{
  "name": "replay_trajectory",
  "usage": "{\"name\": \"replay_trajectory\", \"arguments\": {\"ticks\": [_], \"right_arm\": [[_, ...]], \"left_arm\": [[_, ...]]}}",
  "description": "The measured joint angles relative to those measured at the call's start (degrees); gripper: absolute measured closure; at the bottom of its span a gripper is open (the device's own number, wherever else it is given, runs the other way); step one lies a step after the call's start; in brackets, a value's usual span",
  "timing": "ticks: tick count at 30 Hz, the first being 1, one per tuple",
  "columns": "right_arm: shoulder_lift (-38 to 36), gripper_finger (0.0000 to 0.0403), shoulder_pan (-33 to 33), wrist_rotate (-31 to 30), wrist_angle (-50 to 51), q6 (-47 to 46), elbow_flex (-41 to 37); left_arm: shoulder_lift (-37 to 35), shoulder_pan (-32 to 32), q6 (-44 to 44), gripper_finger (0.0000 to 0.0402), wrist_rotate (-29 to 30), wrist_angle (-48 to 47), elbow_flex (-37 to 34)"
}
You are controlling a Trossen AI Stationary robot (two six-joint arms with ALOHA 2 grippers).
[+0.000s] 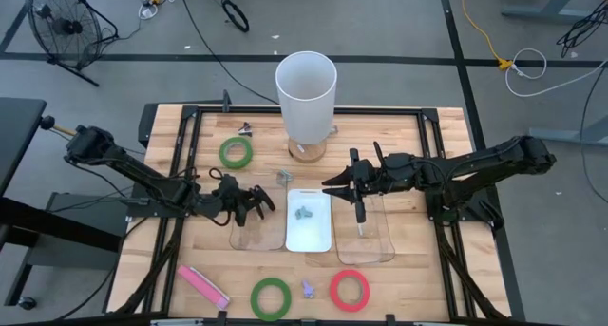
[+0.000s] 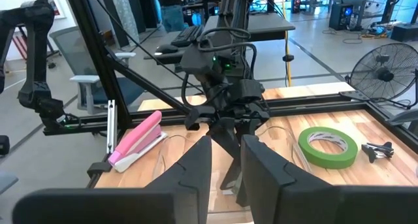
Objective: Pick and place Stapler, Stapler remover, tape
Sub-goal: Put the black stapler into the left transparent bin
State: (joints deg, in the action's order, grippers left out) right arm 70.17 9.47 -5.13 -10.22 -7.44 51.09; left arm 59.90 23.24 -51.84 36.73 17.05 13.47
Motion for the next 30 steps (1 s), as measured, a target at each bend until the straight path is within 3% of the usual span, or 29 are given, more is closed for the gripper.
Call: {"name": "replay_trajectory", "arguments": {"ticks": [5,9,25,30], "right_arm": [[0.0,0.0321,0.0,0.0,0.0,0.0,0.0],[0.0,0.0321,0.0,0.0,0.0,0.0,0.0],[0.0,0.0321,0.0,0.0,0.0,0.2,0.0],[0.0,0.0321,0.0,0.0,0.0,0.4,0.0]], "left_arm": [[0.0,0.0,0.2,0.0134,0.1,0.5,0.1],[-0.1,0.0,0.3,0.0094,0.4,0.6,0.2],[-3.1,0.0,16.4,0.0154,11.0,-0.4,4.5],[-3.1,0.0,17.0,0.0179,12.7,-2.1,4.6]]}}
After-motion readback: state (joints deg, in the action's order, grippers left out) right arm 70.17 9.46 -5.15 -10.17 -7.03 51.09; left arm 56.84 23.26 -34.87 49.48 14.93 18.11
